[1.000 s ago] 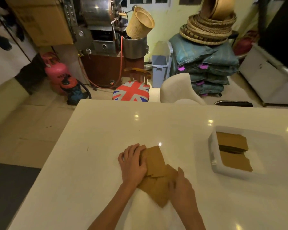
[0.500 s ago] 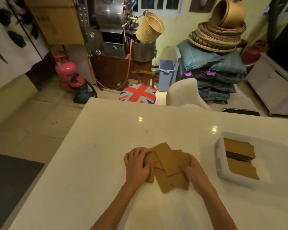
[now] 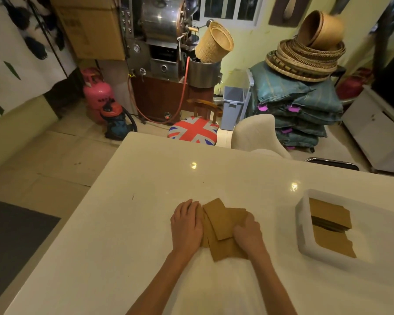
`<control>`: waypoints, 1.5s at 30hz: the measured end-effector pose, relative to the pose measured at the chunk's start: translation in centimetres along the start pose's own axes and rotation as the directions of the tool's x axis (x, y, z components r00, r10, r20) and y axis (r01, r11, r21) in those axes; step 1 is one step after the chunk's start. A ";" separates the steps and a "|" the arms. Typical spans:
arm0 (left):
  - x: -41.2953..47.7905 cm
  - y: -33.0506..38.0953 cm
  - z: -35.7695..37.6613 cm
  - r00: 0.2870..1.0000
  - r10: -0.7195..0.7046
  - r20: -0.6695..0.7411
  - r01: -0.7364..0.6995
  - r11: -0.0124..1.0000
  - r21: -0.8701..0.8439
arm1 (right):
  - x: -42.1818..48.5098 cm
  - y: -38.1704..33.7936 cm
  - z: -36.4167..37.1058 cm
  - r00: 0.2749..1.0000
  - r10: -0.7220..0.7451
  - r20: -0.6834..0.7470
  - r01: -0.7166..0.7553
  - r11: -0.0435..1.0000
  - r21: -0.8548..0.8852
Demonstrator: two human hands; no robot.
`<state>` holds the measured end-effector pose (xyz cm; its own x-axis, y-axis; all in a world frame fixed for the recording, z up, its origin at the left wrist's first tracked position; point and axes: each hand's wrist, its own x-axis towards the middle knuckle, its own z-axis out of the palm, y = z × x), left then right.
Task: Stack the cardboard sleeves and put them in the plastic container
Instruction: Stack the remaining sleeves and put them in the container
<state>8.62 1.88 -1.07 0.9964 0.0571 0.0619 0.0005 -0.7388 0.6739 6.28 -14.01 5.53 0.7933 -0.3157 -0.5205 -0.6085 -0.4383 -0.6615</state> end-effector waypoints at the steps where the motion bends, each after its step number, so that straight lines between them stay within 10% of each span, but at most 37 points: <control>1: 0.1 0.3 -0.5 0.999 -0.035 0.023 0.034 0.999 0.018 | 0.0 -0.5 1.2 1.000 -0.007 -0.015 0.007 1.000 -0.022; 5: 1.0 1.0 -2.7 0.967 -0.173 0.187 0.176 0.984 -0.002 | 0.2 -1.4 3.0 0.996 -0.089 -0.024 0.089 0.996 -0.026; 10: 1.9 0.8 -5.2 0.892 -0.350 0.285 0.438 0.824 -0.360 | 0.7 -1.1 0.8 0.989 -0.038 0.142 -0.027 0.901 0.434; 15: 1.7 0.7 -7.2 0.816 -0.375 0.440 0.570 0.393 -0.722 | 0.1 -0.4 0.8 0.955 -0.110 0.276 -0.096 0.767 0.635; 21: 1.0 1.4 -8.0 0.733 -0.342 0.588 0.670 0.215 -0.711 | 0.2 0.4 0.0 0.943 -0.158 0.291 -0.094 0.715 0.693; 25: 1.1 0.1 -8.5 0.690 -0.075 0.720 0.688 -0.242 -0.684 | 0.4 1.3 -1.3 0.922 -0.228 0.313 -0.078 0.683 0.726; 27: 1.2 0.2 -8.5 0.700 -0.095 0.708 0.687 -0.183 -0.703 | 0.5 1.5 -1.6 0.932 -0.228 0.281 -0.056 0.677 0.734; 29: 1.2 1.0 -8.4 0.718 -0.201 0.666 0.692 0.106 -0.714 | 0.3 1.4 -1.2 0.928 -0.247 0.279 -0.030 0.698 0.716; 33: 0.4 3.4 -8.0 0.704 -0.122 0.700 0.710 0.152 -0.688 | -1.0 -0.3 1.5 0.942 -0.269 0.200 0.126 0.837 0.533; 38: 0.6 2.0 -8.3 0.849 -0.253 0.465 0.529 0.440 -0.726 | -1.8 -2.1 3.0 0.888 -0.378 0.261 0.200 0.830 0.520; 45: 1.2 -1.3 -11.3 0.800 -0.450 0.397 0.589 0.459 -0.666 | 0.5 -3.3 6.0 0.978 -0.195 0.071 0.206 0.951 -0.229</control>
<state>8.84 10.47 6.49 0.8302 0.1120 -0.5460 0.5306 0.1415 0.8357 8.58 -7.73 4.18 0.8933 -0.1638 -0.4185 -0.4110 -0.6744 -0.6133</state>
